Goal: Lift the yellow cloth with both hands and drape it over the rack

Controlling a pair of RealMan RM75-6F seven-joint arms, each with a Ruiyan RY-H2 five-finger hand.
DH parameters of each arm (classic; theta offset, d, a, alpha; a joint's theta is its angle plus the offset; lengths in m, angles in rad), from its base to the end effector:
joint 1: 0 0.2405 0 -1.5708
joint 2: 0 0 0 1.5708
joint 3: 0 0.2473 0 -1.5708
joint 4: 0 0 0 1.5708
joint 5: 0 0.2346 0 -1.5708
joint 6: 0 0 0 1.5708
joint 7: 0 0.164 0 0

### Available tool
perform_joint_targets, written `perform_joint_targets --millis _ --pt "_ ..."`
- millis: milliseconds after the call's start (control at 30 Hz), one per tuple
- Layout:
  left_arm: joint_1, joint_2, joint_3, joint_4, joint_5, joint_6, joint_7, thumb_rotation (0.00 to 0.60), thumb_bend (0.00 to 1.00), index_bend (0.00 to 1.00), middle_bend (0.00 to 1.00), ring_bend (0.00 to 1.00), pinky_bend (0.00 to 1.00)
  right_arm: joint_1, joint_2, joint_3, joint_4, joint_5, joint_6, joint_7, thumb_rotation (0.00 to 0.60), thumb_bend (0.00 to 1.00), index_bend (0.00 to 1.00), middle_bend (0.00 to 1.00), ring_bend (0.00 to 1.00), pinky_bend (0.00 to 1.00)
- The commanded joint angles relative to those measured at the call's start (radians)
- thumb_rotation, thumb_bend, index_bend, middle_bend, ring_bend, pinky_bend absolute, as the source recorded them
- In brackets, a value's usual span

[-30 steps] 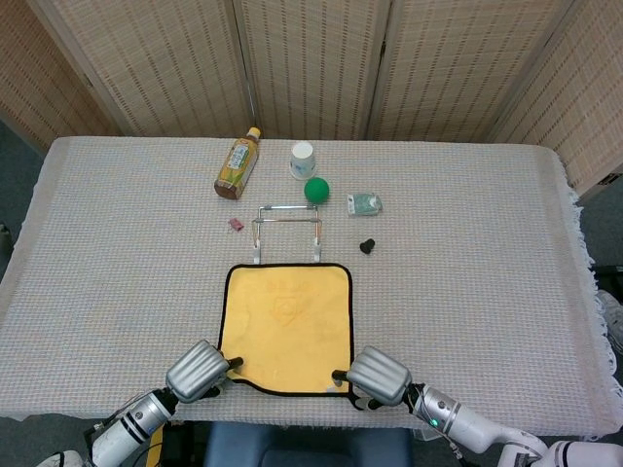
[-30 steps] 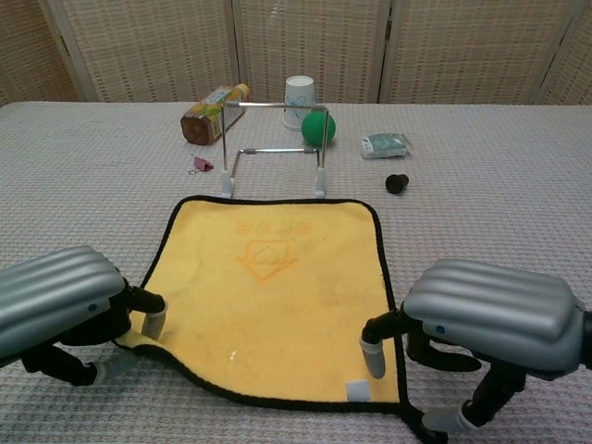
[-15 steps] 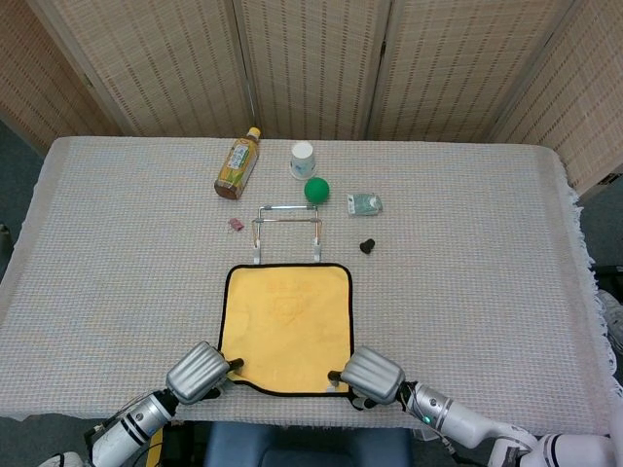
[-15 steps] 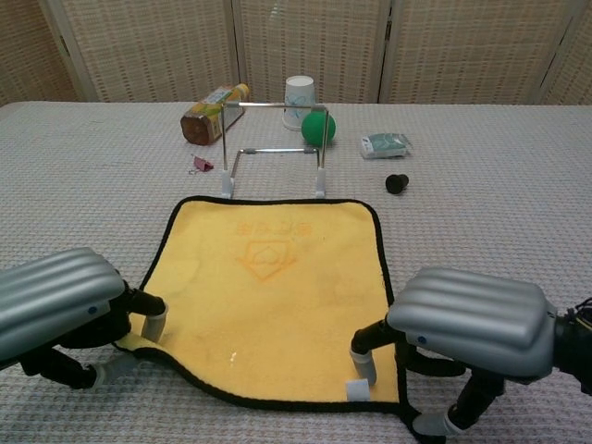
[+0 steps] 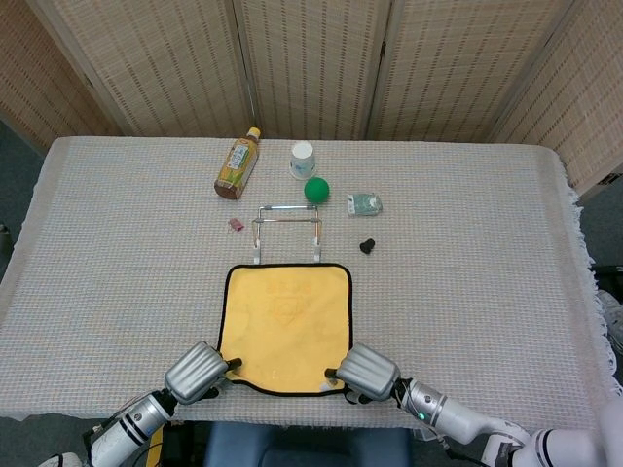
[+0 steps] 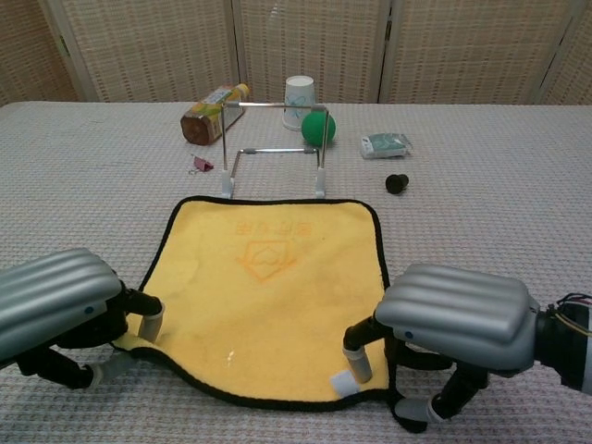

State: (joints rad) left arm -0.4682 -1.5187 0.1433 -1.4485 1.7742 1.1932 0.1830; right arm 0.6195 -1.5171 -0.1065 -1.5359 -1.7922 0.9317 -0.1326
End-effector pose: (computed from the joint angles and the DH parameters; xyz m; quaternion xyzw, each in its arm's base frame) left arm -0.1923 0.2154 -0.0608 -0.8306 -0.2663 -0.3870 0.2991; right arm -0.1485 -0.2192 -0.0916 0.8823 -0.2573 0.3452 0.1900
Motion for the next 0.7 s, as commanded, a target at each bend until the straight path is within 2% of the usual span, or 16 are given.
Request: perform_joint_targets --millis 33,333,567,700 --pt "0.000 0.000 -0.001 0.001 0.002 0.003 -0.004 0.600 0.47 0.57 1.00 0.85 0.97 0.002 -0.004 -0.001 0.005 -0.001 0.008 0.004 0.600 0.32 0.49 0.93 1.00 1.00" --pt "-0.009 -0.002 -0.010 0.030 0.025 0.036 -0.053 0.600 0.47 0.57 1.00 0.85 0.97 0.009 -0.034 0.017 0.022 -0.005 0.060 0.022 0.600 0.48 0.63 0.93 1.00 1.00" --pt "-0.041 0.034 -0.044 0.013 0.032 0.057 -0.123 0.600 0.47 0.57 1.00 0.85 0.97 0.023 -0.036 0.057 0.009 0.001 0.104 0.033 0.600 0.49 0.66 0.94 1.00 1.00" --pt "-0.070 0.067 -0.087 -0.006 0.020 0.072 -0.193 0.600 0.47 0.57 1.00 0.85 0.97 0.033 -0.019 0.095 -0.016 0.016 0.131 0.034 0.600 0.49 0.66 0.94 1.00 1.00"
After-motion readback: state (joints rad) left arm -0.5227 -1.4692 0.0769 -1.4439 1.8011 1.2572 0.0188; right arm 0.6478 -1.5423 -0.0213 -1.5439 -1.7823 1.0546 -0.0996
